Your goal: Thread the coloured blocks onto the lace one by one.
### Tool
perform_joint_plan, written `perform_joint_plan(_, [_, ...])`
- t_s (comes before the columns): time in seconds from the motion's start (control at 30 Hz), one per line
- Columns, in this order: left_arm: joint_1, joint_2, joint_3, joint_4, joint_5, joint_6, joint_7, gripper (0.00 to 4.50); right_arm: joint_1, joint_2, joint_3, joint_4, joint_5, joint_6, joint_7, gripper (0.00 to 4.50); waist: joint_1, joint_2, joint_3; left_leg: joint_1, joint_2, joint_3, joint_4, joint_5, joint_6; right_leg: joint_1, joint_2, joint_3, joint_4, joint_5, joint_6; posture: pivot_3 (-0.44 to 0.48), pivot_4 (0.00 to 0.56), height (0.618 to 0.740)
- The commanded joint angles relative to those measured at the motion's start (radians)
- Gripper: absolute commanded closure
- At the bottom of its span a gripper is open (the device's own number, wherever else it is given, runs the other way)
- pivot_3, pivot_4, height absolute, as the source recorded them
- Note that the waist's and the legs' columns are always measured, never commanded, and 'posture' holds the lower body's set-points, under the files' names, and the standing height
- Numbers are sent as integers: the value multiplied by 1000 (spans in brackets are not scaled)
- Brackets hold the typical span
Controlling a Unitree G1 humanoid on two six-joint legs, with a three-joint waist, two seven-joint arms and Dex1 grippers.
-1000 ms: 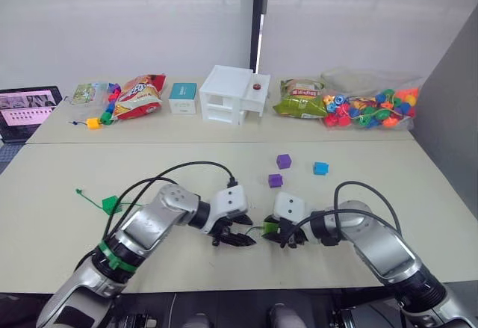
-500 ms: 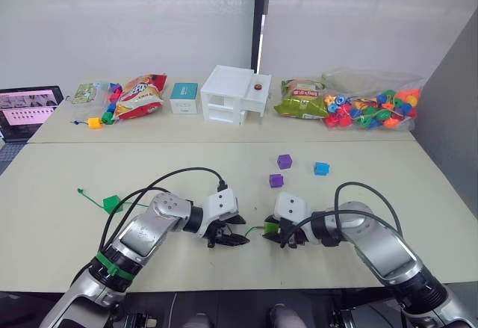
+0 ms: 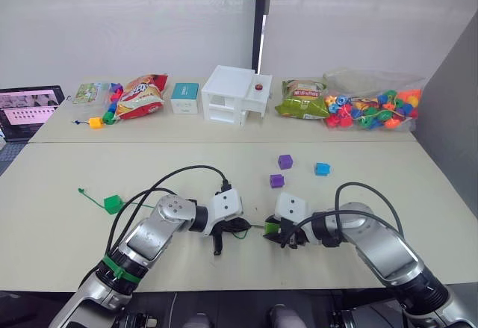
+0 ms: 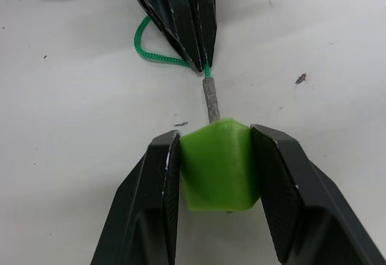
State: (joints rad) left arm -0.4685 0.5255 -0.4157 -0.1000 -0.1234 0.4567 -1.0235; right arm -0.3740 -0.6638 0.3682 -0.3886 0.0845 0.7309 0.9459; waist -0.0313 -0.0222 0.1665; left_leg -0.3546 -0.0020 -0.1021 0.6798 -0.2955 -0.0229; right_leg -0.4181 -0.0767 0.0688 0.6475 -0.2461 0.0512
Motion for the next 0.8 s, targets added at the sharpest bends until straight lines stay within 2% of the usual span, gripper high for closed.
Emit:
perform_joint_plan(0.03, [-11, -24, -17, -27, -12, 7, -18, 4455, 22, -11, 16, -6, 10, 30, -1, 3184, 1, 0, 0, 0, 0, 0, 0, 0, 0, 0, 0, 0, 0, 0, 0, 0, 150, 740])
perform_joint_plan(0.33, [-69, -108, -51, 10, 9, 3, -13, 4455, 24, -8, 20, -15, 19, 38, -13, 3184, 5, 0, 0, 0, 0, 0, 0, 0, 0, 0, 0, 0, 0, 0, 0, 0, 150, 740])
perform_joint_plan(0.6, [-73, -114, -53, -3, 4, 38, -28, 4455, 23, -4, 26, -18, 20, 48, -20, 3184, 12, 0, 0, 0, 0, 0, 0, 0, 0, 0, 0, 0, 0, 0, 0, 0, 150, 740])
perform_joint_plan(0.73, [-65, -92, -29, -35, -52, 98, -73, 3281, 28, 9, 15, -13, 24, 52, -41, 3184, 10, 0, 0, 0, 0, 0, 0, 0, 0, 0, 0, 0, 0, 0, 0, 0, 150, 740])
perform_joint_plan(0.8, [-65, -80, -11, -47, -65, 105, -79, 2603, 38, 19, 1, -18, 28, 51, -59, 2129, 10, 0, 0, 0, 0, 0, 0, 0, 0, 0, 0, 0, 0, 0, 0, 0, 150, 740])
